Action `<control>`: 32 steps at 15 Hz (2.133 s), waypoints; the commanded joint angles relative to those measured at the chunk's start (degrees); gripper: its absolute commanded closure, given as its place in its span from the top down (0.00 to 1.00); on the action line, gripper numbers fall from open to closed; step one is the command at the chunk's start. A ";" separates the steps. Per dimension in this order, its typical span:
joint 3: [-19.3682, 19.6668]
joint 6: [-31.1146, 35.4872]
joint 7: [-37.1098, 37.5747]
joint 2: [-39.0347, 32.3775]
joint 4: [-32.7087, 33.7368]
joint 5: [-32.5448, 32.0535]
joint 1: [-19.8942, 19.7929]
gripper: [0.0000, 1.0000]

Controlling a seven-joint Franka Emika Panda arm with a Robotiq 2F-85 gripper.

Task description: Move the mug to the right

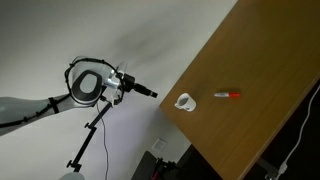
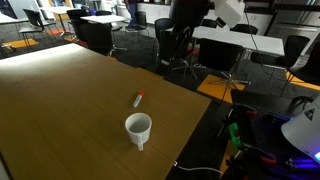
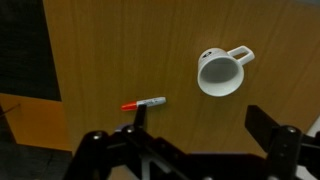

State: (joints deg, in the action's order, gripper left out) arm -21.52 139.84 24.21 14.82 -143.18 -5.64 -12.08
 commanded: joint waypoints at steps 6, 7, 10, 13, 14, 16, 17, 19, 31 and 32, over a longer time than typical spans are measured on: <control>2.22 -1.35 20.13 -17.96 11.40 -8.13 6.93 1.00; 4.48 -0.05 18.50 -19.88 12.32 -6.61 8.68 1.00; 9.43 0.64 18.11 -19.47 11.07 -5.30 13.20 1.00; 11.91 0.86 17.88 -21.37 11.85 -5.08 15.08 1.00; 11.88 0.85 17.91 -21.13 11.85 -5.12 15.27 1.00; 11.80 0.85 17.94 -20.89 11.86 -5.15 15.48 1.00; 11.80 0.85 17.94 -20.83 11.85 -5.16 15.53 1.00; 13.29 0.57 18.80 -21.51 12.03 -6.04 16.19 1.00; 16.56 7.30 15.40 -28.55 11.13 -1.49 18.46 1.00; 16.78 8.77 15.17 -29.28 11.06 -1.08 18.48 1.00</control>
State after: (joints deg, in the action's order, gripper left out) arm -6.28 144.65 41.73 -13.15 -131.56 -9.19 5.23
